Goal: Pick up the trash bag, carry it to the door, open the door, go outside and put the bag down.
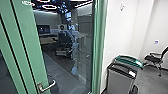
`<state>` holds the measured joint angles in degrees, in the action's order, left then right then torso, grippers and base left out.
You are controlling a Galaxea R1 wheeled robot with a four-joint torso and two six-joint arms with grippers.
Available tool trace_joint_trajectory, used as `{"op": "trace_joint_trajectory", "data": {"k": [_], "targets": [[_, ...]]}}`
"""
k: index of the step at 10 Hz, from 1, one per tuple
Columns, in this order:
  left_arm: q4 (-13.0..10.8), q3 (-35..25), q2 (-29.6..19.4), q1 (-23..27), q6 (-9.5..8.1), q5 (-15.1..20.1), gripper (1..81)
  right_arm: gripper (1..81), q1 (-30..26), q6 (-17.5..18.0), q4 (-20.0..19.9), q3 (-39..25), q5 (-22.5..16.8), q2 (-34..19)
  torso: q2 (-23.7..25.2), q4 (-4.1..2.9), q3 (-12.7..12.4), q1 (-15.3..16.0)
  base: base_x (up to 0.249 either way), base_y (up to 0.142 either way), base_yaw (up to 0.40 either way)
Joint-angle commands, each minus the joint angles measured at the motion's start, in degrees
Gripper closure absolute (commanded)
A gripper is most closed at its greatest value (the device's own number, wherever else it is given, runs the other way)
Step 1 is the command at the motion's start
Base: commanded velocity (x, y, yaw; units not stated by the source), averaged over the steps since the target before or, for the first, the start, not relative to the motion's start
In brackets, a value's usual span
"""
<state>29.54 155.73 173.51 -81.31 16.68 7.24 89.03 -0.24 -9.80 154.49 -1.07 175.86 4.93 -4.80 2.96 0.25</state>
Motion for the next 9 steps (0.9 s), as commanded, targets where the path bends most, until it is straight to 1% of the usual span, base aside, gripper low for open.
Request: {"op": "trace_joint_trajectory", "data": {"k": [1,5,9], "targets": [[-0.36,-0.17,0.18,3.65,0.37,3.75,81.1,1.0,-3.01,-0.20,0.13,-0.17,-3.15,0.48,0.00,0.00,0.00,0.00,0.093,0.000,0.000],[-0.36,-0.17,0.26,3.65,0.46,3.66,81.1,1.0,-3.01,-0.20,0.13,-0.17,-3.15,0.48,0.00,0.00,0.00,0.00,0.088,0.000,0.000],[-0.36,-0.17,0.09,3.57,0.37,3.75,81.1,1.0,-3.11,-0.20,0.22,-0.17,-3.15,0.66,-0.02,0.00,0.00,0.05,0.000,0.000,0.000]]}}
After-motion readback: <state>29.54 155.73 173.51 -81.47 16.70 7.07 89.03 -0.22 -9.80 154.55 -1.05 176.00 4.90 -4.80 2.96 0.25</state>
